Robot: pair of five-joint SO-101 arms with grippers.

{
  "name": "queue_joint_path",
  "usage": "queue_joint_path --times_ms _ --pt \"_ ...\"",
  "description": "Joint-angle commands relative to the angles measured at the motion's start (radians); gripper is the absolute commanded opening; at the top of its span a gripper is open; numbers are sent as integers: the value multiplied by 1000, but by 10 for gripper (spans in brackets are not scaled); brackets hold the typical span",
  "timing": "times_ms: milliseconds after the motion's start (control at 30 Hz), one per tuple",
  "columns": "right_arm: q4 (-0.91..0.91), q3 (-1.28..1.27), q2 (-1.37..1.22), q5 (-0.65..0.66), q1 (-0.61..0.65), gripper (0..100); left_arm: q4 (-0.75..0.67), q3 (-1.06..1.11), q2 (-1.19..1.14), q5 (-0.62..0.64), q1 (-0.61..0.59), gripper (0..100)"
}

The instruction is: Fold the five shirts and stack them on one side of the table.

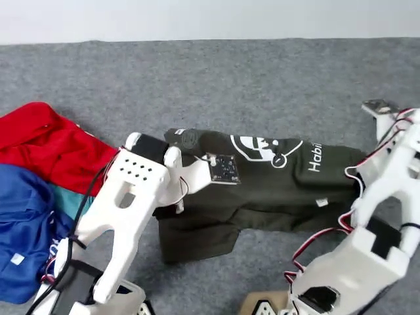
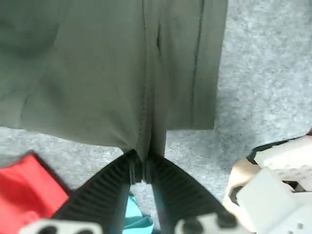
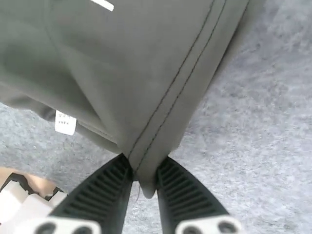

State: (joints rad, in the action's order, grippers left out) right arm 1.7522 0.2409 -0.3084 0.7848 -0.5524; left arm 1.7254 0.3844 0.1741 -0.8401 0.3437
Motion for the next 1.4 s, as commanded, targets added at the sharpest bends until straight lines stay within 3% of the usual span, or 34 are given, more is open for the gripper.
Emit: queue_joint_path --times_ms 0,1133,1367 --pt "7 6 -18 11 -27 10 31 21 32 6 2 3" --pt "28 5 -91 15 -58 16 12 229 31 6 0 6" --pt "30 8 -82 15 -59 164 11 237 40 58 0 107"
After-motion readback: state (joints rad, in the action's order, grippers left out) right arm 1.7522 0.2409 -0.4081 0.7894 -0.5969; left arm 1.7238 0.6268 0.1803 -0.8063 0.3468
